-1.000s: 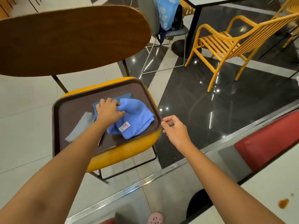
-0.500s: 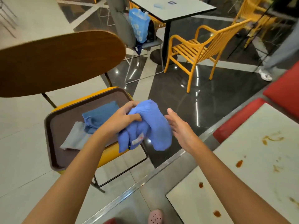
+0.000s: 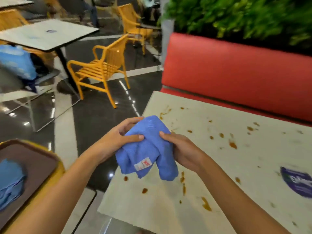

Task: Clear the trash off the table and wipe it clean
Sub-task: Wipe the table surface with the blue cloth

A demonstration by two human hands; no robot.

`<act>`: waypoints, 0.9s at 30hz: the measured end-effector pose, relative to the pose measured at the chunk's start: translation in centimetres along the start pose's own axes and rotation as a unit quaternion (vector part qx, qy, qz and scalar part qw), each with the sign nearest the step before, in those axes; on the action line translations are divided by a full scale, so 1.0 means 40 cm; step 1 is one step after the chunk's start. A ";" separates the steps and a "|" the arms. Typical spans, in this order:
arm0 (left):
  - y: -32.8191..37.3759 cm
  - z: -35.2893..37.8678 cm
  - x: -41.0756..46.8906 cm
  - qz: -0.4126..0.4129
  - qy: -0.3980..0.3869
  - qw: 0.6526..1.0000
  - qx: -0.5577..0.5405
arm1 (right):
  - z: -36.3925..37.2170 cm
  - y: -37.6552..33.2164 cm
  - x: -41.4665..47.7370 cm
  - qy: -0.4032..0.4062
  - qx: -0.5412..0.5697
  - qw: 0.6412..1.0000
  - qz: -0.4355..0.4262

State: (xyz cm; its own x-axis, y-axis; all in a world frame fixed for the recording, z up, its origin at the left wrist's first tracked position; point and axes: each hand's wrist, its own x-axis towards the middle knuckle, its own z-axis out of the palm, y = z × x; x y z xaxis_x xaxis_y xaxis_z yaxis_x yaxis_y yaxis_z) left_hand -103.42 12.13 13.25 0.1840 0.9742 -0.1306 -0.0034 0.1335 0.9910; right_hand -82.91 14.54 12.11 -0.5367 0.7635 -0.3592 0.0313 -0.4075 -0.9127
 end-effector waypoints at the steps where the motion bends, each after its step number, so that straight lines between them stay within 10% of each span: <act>1: 0.000 0.035 0.022 0.000 -0.012 1.000 0.000 | -0.034 -0.005 -0.037 0.036 0.019 0.999 -0.015; 9: 0.004 0.410 0.154 0.033 0.060 0.992 0.108 | -0.314 0.001 -0.300 0.259 0.110 0.954 -0.103; 21: -0.054 1.098 0.122 -0.188 -0.234 0.935 -0.189 | -0.671 0.086 -0.708 0.263 0.106 0.958 -0.042; 27: -0.053 1.310 0.154 -0.190 -0.304 0.911 -0.203 | -0.829 0.119 -0.870 0.473 -0.054 0.873 -0.106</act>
State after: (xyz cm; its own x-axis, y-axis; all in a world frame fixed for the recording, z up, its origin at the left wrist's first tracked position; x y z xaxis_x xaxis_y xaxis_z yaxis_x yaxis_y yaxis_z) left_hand -50.79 8.33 11.79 0.7574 0.5799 -0.3001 -0.1670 0.6164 0.7695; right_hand -36.14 2.65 13.80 0.3939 0.9093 -0.1344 0.1223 -0.1967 -0.9728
